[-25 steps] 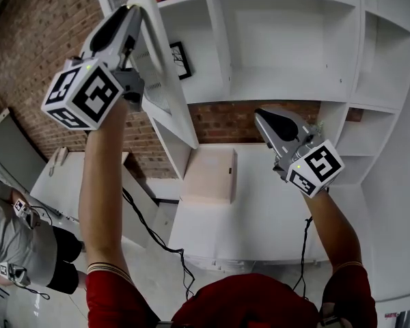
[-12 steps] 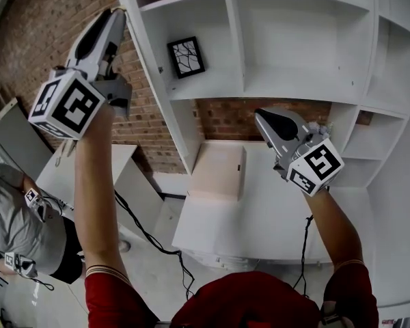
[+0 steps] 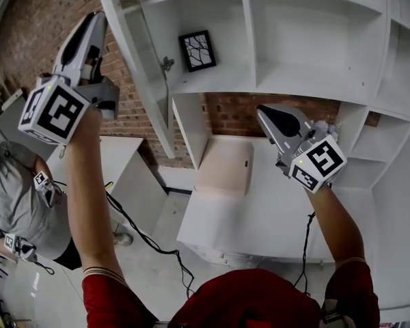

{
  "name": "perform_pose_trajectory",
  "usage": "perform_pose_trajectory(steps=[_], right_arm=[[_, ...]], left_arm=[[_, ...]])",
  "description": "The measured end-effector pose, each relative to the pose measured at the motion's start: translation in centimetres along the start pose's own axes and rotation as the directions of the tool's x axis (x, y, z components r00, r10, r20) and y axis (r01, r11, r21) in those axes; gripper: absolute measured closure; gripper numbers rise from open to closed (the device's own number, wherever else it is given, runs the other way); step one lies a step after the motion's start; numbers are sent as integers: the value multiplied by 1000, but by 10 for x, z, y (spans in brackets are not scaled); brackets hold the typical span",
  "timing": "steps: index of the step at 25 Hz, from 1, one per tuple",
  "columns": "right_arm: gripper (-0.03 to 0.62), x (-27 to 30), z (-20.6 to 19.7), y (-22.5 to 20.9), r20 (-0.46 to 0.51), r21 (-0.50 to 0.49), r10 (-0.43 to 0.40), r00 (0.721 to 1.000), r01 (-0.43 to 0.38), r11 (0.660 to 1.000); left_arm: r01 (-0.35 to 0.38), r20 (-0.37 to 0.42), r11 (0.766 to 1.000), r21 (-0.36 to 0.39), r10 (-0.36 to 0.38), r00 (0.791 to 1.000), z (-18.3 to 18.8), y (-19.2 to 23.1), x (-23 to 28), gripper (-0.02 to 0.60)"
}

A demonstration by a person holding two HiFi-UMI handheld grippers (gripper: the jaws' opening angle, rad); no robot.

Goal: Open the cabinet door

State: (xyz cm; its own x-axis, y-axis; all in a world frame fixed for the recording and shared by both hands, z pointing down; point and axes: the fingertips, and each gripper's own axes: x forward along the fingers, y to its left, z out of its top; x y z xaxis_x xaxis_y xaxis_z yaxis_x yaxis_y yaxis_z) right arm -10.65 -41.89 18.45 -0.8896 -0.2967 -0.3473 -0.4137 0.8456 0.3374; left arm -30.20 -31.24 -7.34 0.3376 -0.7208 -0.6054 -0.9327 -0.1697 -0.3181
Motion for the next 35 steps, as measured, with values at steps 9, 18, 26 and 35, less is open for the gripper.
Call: perform_pose_trajectory(steps=[9, 18, 26, 35], right_arm=[[582, 13, -4, 13, -3, 4, 13, 1000, -13, 1000], [582, 21, 1, 24, -7, -6, 9, 1000, -9, 1000], [582, 25, 2, 28, -7, -13, 2, 1000, -2, 1000], [582, 27, 3, 29, -15, -12, -30, 999, 30, 999]], left_arm=[[-33, 14, 999, 26, 33, 999, 11, 23, -17, 535], [-96, 36, 995, 3, 96, 995, 18, 61, -39, 541], [-128, 42, 992, -13, 128, 991, 16, 82, -49, 545], [-167, 36, 986, -26, 168, 985, 12, 110, -57, 557]])
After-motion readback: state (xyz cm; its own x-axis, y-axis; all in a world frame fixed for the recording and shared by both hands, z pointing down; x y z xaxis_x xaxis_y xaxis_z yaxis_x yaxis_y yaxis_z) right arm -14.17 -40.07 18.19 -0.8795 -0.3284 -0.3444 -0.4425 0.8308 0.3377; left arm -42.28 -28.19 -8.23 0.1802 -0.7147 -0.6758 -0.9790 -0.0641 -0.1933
